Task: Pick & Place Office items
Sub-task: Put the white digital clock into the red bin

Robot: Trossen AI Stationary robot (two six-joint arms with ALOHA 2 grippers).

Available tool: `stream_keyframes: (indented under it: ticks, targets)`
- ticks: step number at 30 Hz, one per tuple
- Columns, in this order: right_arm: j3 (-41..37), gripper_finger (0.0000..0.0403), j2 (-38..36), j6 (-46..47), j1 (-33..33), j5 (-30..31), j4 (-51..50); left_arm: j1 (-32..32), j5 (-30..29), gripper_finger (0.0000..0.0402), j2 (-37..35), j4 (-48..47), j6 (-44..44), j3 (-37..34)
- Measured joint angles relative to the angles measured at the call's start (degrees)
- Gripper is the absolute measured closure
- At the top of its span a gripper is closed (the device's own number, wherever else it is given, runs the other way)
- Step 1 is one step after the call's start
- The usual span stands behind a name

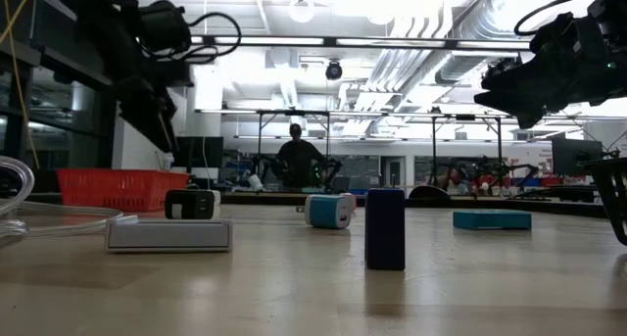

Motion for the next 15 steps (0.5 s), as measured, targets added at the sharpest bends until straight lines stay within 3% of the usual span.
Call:
stream_keyframes:
  ticks: [9, 15]
  targets:
    - [0.0, 0.0231, 0.0, 0.0, 0.0, 0.0, 0.0, -4.3, -0.5, 0.0201, 0.3, 2.3, -5.4, 3.4]
    - [0.0, 0.0231, 0.0, 0.0, 0.0, 0.0, 0.0, -8.3, -6.0, 0.0201, 0.4, 2.4, -4.8, 6.8]
